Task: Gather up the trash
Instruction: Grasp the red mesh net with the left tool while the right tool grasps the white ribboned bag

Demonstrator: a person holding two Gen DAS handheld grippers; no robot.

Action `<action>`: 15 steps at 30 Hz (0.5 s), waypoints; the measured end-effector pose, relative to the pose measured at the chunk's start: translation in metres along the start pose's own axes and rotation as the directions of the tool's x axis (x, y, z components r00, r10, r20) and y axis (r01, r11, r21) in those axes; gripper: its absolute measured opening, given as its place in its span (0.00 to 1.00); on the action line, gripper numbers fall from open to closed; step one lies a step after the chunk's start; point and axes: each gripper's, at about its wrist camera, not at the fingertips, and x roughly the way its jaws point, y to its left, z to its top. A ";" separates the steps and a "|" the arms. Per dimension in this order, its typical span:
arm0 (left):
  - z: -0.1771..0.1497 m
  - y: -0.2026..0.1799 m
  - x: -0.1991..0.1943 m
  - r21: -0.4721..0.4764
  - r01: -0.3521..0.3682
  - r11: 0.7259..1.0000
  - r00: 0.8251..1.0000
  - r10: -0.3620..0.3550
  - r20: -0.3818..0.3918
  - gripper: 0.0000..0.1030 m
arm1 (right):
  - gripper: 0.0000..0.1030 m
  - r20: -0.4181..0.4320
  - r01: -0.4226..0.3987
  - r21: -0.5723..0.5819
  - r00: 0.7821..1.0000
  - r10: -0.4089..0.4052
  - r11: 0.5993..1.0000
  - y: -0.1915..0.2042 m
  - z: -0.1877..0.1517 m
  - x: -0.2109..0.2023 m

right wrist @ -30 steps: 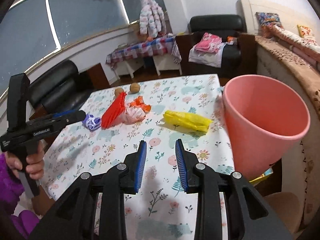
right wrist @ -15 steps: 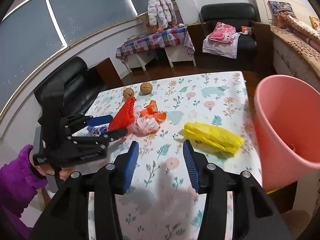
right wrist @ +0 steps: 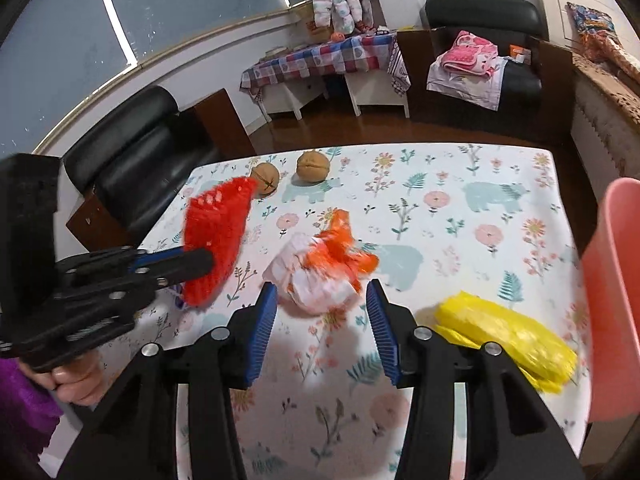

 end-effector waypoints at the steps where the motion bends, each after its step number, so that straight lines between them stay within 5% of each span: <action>1: 0.000 0.001 -0.002 -0.011 0.003 1.000 1.000 -0.003 0.004 0.10 | 0.46 -0.008 0.009 -0.008 1.000 -0.009 1.000 0.002 0.001 0.005; 10: -0.006 0.008 -0.014 -0.071 0.021 0.997 1.000 -0.020 0.024 0.10 | 0.46 -0.011 0.046 -0.017 0.999 -0.046 0.999 0.003 0.004 0.023; 15: -0.008 0.004 -0.022 -0.074 0.018 0.997 0.999 -0.015 0.037 0.10 | 0.36 -0.020 0.023 0.002 1.000 -0.023 1.000 0.000 0.004 0.023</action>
